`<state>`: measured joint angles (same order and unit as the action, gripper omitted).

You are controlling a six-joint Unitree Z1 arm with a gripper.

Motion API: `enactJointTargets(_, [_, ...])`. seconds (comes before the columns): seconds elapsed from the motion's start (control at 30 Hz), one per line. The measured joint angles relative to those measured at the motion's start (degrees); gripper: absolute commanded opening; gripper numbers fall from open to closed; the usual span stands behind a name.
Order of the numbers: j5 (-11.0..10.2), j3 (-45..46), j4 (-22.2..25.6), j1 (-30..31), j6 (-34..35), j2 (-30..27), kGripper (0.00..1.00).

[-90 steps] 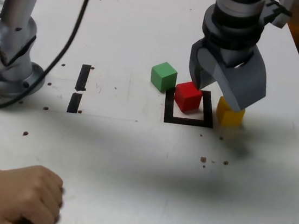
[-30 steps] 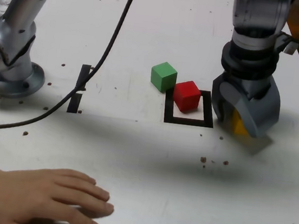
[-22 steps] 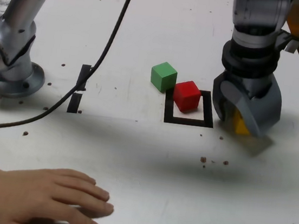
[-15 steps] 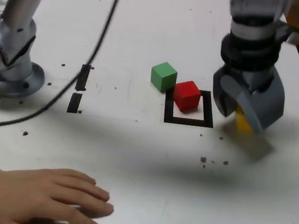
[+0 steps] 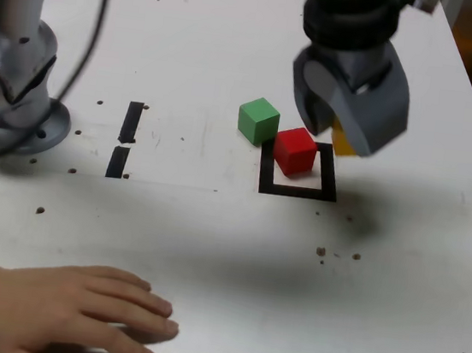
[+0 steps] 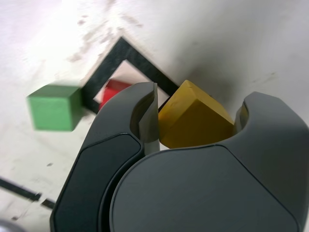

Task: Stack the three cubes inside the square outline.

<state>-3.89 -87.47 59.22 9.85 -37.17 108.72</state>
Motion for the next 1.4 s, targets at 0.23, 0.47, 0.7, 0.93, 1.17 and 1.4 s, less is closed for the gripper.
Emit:
enactJointTargets(0.23, [-3.17,1.73,6.07,-1.14,1.46,-2.59,0.1])
enactJointTargets(0.47, [-2.86,4.87,5.25,-1.74,1.75,-2.68,0.1])
enactJointTargets(0.7, [-1.94,7.19,2.35,-1.75,1.77,-2.53,0.11])
enactJointTargets(0.93, [-1.19,10.22,-3.69,-2.03,1.81,-1.12,0.12])
enactJointTargets(1.17, [-1.38,11.16,-5.2,-3.49,1.84,-0.94,0.12])
enactJointTargets(1.4, [-2.09,11.31,-4.81,-4.5,1.84,-0.98,0.12])
